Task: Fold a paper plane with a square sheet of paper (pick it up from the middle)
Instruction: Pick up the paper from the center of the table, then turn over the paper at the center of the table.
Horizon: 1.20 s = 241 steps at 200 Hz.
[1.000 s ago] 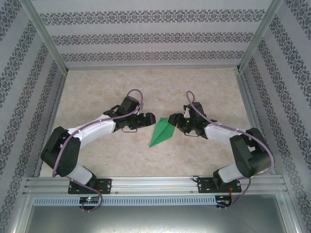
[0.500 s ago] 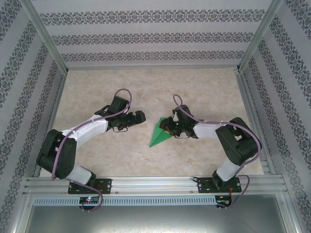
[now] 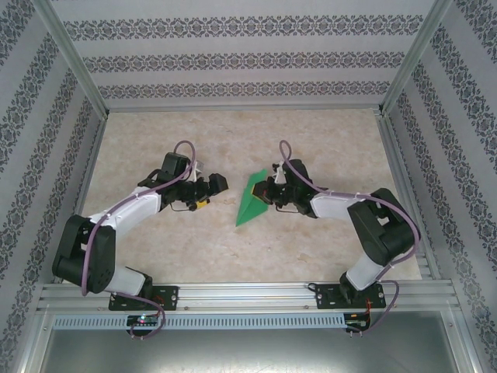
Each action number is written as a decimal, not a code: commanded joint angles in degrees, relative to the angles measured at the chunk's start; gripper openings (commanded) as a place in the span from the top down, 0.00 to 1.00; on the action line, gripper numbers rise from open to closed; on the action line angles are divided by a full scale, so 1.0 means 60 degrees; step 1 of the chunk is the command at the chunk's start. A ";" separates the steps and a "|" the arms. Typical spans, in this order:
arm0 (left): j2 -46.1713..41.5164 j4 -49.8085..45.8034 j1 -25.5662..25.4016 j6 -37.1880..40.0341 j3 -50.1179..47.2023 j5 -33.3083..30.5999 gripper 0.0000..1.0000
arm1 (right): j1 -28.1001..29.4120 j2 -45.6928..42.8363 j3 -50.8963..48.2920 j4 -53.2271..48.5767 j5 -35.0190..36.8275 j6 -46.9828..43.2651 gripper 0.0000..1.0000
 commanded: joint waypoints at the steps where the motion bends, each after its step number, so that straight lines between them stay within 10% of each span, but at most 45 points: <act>1: -0.0309 0.1883 0.0099 -0.0957 -0.0357 0.1771 0.00 | -0.0398 -0.0536 0.0449 0.1481 -0.0982 0.0636 0.95; 86: 0.0124 0.6296 -0.0321 -0.3692 -0.0716 0.2746 0.02 | -0.0361 0.0094 0.0752 0.5106 -0.2252 0.3727 0.93; 128: 0.0272 0.6946 -0.0491 -0.4059 -0.0432 0.2641 0.27 | -0.0129 0.0308 0.0779 0.5241 -0.2451 0.3921 0.93; 194: 0.0177 0.5823 -0.0497 -0.3062 -0.0299 0.2378 0.76 | -0.0264 0.0114 0.0724 0.4064 -0.2660 0.3163 0.85; 241: -0.0223 0.0787 -0.0488 0.0220 0.0894 0.0711 0.88 | -0.0909 -0.1519 0.0723 -0.0631 -0.1408 0.0258 0.41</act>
